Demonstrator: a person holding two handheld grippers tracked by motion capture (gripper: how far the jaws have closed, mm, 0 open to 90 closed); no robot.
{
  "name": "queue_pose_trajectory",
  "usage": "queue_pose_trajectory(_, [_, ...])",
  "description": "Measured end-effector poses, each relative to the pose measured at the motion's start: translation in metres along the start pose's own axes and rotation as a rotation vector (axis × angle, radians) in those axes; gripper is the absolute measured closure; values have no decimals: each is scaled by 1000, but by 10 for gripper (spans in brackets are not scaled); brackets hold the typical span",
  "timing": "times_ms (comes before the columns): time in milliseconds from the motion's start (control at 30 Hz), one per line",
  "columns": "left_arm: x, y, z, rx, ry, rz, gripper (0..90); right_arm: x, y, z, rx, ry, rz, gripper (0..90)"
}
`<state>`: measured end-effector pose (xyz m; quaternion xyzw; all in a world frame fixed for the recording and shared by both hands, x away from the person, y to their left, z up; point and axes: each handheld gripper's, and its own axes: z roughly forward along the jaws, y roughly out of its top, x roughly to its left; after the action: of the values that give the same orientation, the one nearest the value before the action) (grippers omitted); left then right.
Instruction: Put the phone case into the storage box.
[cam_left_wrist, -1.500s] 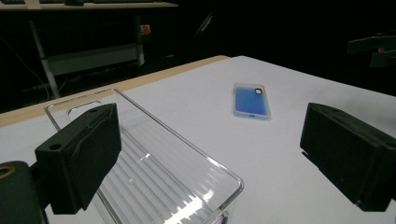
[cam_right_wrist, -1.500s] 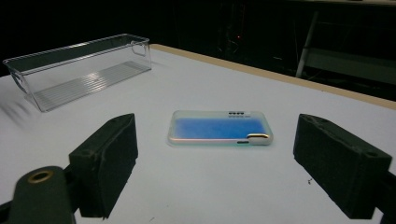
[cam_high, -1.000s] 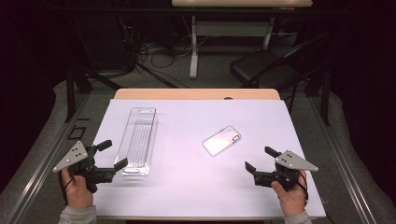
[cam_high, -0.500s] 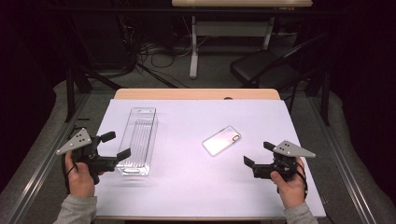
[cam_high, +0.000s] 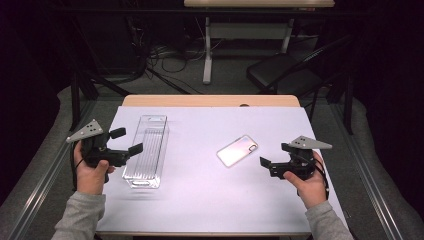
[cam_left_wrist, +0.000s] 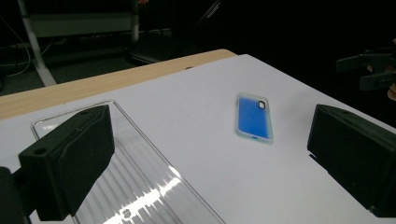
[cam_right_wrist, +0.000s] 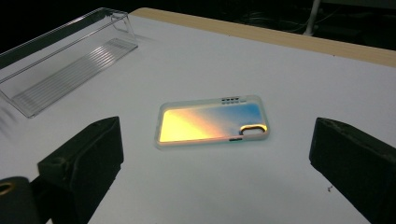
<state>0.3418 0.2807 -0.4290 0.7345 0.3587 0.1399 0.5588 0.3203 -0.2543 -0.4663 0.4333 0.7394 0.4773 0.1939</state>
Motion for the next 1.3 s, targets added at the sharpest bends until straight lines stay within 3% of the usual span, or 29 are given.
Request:
queue_pose_trajectory(300, [6, 16, 12, 54, 44, -2, 9, 1, 15, 11, 44, -13, -11, 27])
queue_pose_trajectory(733, [19, 22, 31, 116, 70, -23, 10, -5, 34, 27, 97, -26, 2, 27])
queue_pose_trajectory(900, [22, 22, 34, 116, 82, -28, 17, -4, 41, 33, 112, -19, 4, 31])
queue_pose_trajectory(1100, [29, 26, 39, 104, 90, -75, 20, -4, 51, 46, 131, -18, -13, 44])
queue_pose_trajectory(1300, [34, 31, 42, 94, 107, -75, 21, -6, 59, 59, 142, -27, -18, 63])
